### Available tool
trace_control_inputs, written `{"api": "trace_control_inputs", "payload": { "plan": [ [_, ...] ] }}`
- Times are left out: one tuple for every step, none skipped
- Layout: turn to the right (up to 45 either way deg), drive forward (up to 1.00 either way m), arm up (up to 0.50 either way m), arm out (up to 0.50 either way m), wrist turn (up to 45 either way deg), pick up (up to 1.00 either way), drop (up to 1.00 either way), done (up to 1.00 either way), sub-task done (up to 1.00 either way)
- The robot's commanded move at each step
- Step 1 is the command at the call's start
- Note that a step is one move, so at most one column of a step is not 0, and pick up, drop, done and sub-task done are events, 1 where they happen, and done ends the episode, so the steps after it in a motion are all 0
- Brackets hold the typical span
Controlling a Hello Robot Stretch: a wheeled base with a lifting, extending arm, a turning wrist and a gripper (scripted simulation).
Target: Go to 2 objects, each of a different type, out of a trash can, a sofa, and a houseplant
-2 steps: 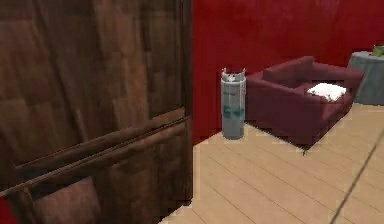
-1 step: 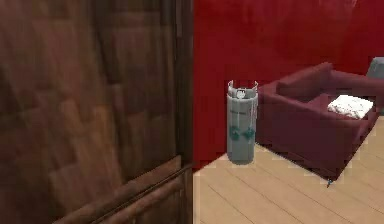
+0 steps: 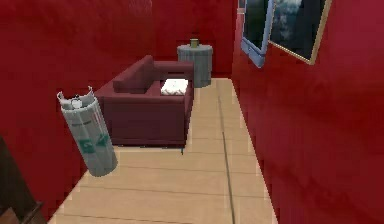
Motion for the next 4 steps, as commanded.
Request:
{"api": "trace_control_inputs", "payload": {
  "plan": [
    [9.0,0.0,0.0,0.0,0.0,0.0,0.0,0.0,0.0],
    [0.0,1.0,0.0,0.0,0.0,0.0,0.0,0.0,0.0],
    [6.0,0.0,0.0,0.0,0.0,0.0,0.0,0.0,0.0],
    [0.0,0.2,0.0,0.0,0.0,0.0,0.0,0.0,0.0]
  ]
}}
